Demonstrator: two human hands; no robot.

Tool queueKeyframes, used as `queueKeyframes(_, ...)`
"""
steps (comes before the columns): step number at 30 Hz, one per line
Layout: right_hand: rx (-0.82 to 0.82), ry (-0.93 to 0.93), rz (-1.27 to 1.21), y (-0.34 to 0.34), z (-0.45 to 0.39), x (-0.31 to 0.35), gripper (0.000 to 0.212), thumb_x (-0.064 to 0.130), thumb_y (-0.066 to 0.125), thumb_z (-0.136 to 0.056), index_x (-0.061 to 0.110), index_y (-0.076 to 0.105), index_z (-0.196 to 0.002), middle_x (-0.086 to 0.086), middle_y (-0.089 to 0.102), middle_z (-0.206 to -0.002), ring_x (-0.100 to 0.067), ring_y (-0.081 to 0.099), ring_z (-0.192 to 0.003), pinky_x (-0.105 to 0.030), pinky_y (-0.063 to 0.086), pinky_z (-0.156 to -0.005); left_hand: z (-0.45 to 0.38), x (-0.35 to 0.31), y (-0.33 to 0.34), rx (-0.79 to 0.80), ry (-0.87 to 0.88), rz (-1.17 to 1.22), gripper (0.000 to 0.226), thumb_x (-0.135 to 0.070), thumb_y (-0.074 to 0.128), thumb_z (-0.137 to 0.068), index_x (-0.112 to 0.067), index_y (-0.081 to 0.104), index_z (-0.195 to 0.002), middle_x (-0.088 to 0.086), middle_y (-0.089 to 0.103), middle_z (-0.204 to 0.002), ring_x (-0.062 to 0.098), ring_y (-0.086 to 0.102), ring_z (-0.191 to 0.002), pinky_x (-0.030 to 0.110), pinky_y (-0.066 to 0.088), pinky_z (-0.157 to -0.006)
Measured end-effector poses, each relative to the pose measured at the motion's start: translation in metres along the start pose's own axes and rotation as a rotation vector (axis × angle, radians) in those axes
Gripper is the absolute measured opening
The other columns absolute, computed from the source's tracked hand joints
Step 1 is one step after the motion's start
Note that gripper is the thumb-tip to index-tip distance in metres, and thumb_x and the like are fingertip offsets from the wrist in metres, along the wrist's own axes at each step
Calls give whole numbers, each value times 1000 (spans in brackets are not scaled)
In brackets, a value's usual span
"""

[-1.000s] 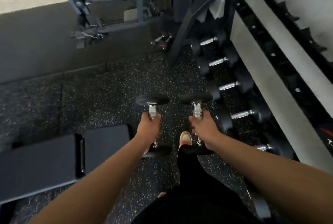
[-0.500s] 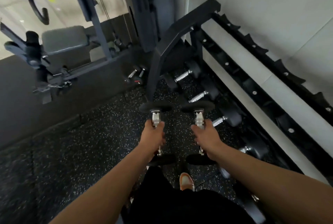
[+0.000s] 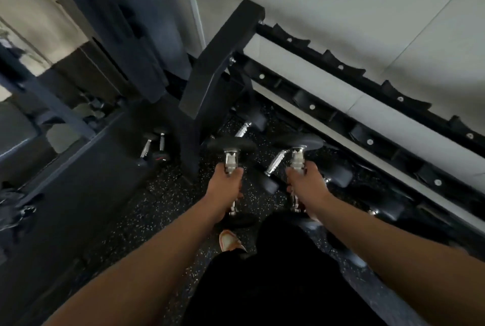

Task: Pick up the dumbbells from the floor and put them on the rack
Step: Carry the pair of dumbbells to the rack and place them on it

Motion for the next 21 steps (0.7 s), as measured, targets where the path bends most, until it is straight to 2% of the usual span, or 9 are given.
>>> queueKeyframes(2, -49, 31, -48, 3, -14, 12, 30, 31, 59, -94, 22, 46, -120, -9, 66, -101, -27, 64, -86, -40, 53, -68, -25, -19, -2, 38, 4, -9, 21, -34, 59, -86, -23, 52, -103, 4, 59, -74, 17, 56, -58, 30, 48, -50)
queueKeyframes(5, -105, 87, -129, 3, -39, 28, 34, 30, 61, -94, 21, 46, -123, -9, 66, -98, -23, 63, -76, -35, 51, -59, -64, -52, -1, 101, 34, -40, 26, -30, 60, -88, -17, 51, -108, 3, 60, -76, 14, 57, -60, 30, 49, -48)
queueKeyframes(8, -173, 136, -190, -1, -70, 41, 41, 32, 62, -93, 21, 44, -129, -9, 65, -96, -23, 61, -75, -38, 51, -64, -101, -85, 10, 173, 56, -104, 24, -33, 59, -90, -19, 51, -108, 6, 61, -86, 16, 59, -66, 26, 49, -49)
queueKeyframes(11, -247, 144, -242, -9, -106, 60, 43, 31, 61, -93, 20, 43, -130, -9, 65, -92, -25, 61, -75, -37, 50, -65, -136, -122, 26, 227, 74, -141, 23, -32, 57, -93, -18, 50, -109, 6, 57, -83, 17, 56, -64, 25, 47, -47)
queueKeyframes(14, -299, 137, -268, -21, -138, 83, 43, 28, 61, -92, 11, 44, -128, -18, 64, -103, -36, 64, -87, -47, 55, -78, -170, -157, 48, 269, 93, -215, 22, -30, 55, -94, -16, 50, -111, 7, 57, -81, 16, 53, -60, 27, 46, -47)
queueKeyframes(15, -315, 149, -303, -26, -148, 90, 40, 27, 61, -93, 12, 45, -126, -17, 63, -100, -34, 64, -84, -46, 54, -76, -183, -169, 56, 283, 101, -233, 22, -30, 55, -95, -15, 50, -111, 7, 57, -80, 15, 52, -58, 26, 45, -46)
queueKeyframes(18, -336, 183, -419, -42, -179, 111, 32, 26, 61, -93, 21, 46, -121, -9, 62, -88, -20, 56, -66, -33, 48, -55, -219, -204, 81, 296, 126, -306, 22, -32, 56, -95, -18, 52, -112, 5, 60, -82, 12, 54, -57, 17, 42, -40)
queueKeyframes(19, -345, 197, -433, -50, -193, 117, 31, 26, 61, -93, 23, 46, -119, -8, 63, -91, -19, 56, -66, -31, 48, -53, -233, -217, 93, 311, 124, -325, 24, -33, 56, -95, -19, 52, -114, 5, 61, -84, 12, 55, -59, 16, 42, -40)
queueKeyframes(21, -339, 187, -429, -59, -209, 128, 22, 25, 59, -94, 27, 47, -112, -8, 64, -95, -20, 57, -71, -36, 50, -60, -249, -235, 108, 344, 124, -312, 27, -32, 58, -94, -18, 52, -116, 6, 61, -87, 14, 57, -64, 19, 45, -45)
Point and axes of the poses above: each hand's wrist, its own z-axis away from the middle knuckle, its own y-axis out of the palm, x = y × z, the point moved 4 cm from there along -z, towards the middle knuckle
